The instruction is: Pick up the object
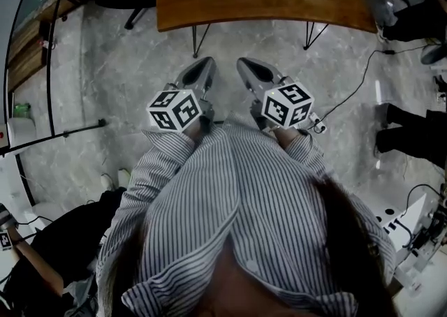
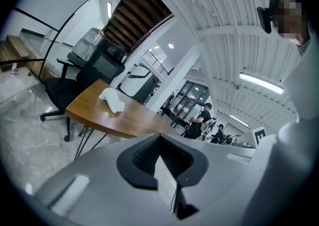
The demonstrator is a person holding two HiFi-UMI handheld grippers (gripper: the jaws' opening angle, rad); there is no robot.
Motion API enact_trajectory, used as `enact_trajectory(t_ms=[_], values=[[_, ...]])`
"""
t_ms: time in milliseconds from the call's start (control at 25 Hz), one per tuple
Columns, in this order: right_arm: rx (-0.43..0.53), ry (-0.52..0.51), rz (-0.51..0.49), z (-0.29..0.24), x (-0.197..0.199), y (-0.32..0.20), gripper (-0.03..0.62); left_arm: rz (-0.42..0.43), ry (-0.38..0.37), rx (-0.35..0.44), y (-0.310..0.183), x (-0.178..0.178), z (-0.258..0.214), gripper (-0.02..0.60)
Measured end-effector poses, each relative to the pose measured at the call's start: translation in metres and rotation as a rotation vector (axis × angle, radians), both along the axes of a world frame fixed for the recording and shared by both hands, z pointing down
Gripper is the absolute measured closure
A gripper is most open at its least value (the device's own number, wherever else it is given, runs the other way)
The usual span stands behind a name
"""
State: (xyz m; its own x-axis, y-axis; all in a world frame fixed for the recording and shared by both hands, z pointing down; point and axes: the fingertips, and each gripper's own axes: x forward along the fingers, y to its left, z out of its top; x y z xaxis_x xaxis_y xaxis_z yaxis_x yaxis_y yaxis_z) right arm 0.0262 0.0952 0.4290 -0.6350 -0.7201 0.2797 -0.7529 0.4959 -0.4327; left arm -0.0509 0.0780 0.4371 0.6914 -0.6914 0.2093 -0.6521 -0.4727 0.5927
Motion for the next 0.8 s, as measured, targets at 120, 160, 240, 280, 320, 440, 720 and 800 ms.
enact_trajectory(t_ms=[120, 160, 240, 280, 320, 440, 720, 800], values=[[-0.005, -0.003, 0.029, 0.003, 0.004, -0.043, 0.592, 0.025, 0.024, 0.009, -0.042, 0.003, 0.001, 0.58], [-0.008, -0.004, 0.04, 0.004, 0.005, -0.059, 0.592, 0.036, 0.035, 0.011, -0.058, 0.004, 0.0, 0.58], [-0.012, -0.003, 0.058, 0.003, 0.006, -0.093, 0.592, 0.048, 0.041, 0.014, -0.093, 0.002, -0.003, 0.58], [-0.011, -0.001, 0.064, 0.0, 0.006, -0.109, 0.592, 0.049, 0.039, 0.018, -0.112, 0.001, -0.006, 0.58], [-0.007, 0.001, 0.071, -0.003, 0.006, -0.126, 0.592, 0.05, 0.036, 0.023, -0.13, -0.001, -0.009, 0.58], [0.005, 0.003, 0.09, -0.013, 0.004, -0.175, 0.592, 0.067, 0.019, 0.035, -0.181, -0.005, -0.017, 0.58], [-0.026, -0.007, 0.144, -0.014, 0.008, -0.25, 0.592, 0.134, -0.018, -0.004, -0.261, 0.002, -0.01, 0.578], [-0.043, -0.003, 0.154, -0.01, 0.016, -0.259, 0.592, 0.149, -0.022, -0.026, -0.272, 0.011, -0.003, 0.572]])
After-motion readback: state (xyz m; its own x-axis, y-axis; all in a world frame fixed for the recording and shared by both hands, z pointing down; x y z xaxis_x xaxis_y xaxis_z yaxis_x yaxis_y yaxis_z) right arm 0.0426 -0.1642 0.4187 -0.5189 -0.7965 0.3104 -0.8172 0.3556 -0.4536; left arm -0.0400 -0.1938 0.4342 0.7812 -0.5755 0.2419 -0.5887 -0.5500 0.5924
